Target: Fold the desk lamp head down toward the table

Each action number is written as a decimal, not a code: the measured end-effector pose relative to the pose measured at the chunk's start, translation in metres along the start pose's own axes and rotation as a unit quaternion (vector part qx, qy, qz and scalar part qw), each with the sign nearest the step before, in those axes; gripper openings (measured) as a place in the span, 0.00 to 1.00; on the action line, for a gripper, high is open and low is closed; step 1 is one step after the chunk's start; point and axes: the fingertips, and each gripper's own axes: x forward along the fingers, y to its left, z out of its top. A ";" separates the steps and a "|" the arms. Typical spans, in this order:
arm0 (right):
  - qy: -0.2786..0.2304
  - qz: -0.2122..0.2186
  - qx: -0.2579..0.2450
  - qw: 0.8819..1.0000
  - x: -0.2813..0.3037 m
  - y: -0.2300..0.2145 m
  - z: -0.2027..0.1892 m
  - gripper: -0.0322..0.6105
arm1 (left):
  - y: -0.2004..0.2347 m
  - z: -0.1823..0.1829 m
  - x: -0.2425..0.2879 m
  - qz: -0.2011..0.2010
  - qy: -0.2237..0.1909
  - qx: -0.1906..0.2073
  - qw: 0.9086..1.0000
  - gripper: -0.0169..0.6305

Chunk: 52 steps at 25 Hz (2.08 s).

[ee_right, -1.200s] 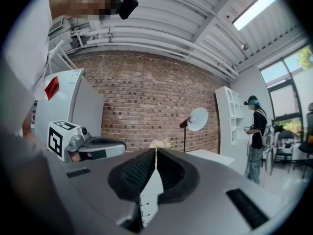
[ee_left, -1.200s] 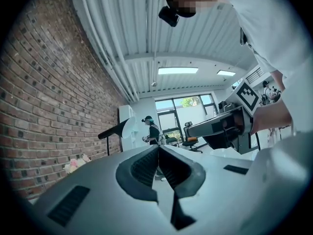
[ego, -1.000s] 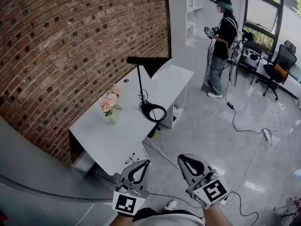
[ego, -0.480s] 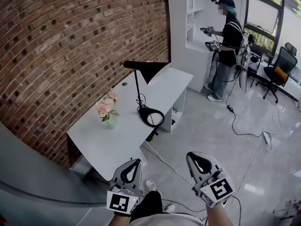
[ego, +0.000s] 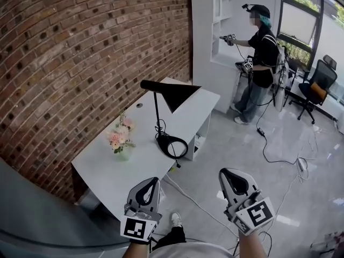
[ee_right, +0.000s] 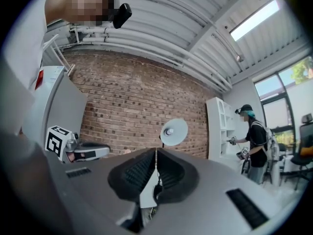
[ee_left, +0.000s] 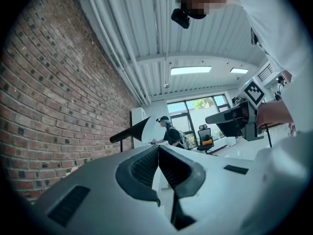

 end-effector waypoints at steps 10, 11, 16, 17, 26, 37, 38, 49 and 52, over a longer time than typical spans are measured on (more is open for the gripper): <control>0.004 0.015 -0.009 1.000 0.049 -0.022 0.009 0.08 | 0.025 -0.019 0.028 -0.002 0.018 -0.010 1.000 0.04; 0.001 0.015 -0.013 1.000 0.053 -0.026 0.012 0.08 | 0.027 -0.020 0.031 -0.003 0.019 -0.011 1.000 0.04; -0.009 0.025 -0.030 0.999 0.074 -0.033 0.027 0.08 | 0.032 -0.029 0.042 -0.007 0.026 -0.018 0.999 0.04; -0.011 0.027 -0.033 0.999 0.077 -0.034 0.030 0.08 | 0.033 -0.030 0.045 -0.007 0.026 -0.019 0.999 0.04; -0.026 0.048 -0.068 0.996 0.112 -0.044 0.057 0.08 | 0.040 -0.038 0.060 -0.004 0.025 -0.033 0.999 0.04; -0.060 0.068 -0.101 0.991 0.163 -0.056 0.098 0.08 | 0.060 -0.046 0.079 0.000 0.019 -0.039 0.999 0.04; -0.064 0.068 -0.103 0.990 0.168 -0.058 0.102 0.08 | 0.061 -0.047 0.081 0.000 0.018 -0.040 0.999 0.04; -0.077 0.066 -0.116 0.988 0.203 -0.071 0.121 0.08 | 0.071 -0.049 0.092 -0.006 0.014 -0.047 0.999 0.04; -0.076 0.065 -0.116 0.988 0.209 -0.069 0.120 0.08 | 0.074 -0.050 0.094 -0.007 0.013 -0.048 0.999 0.04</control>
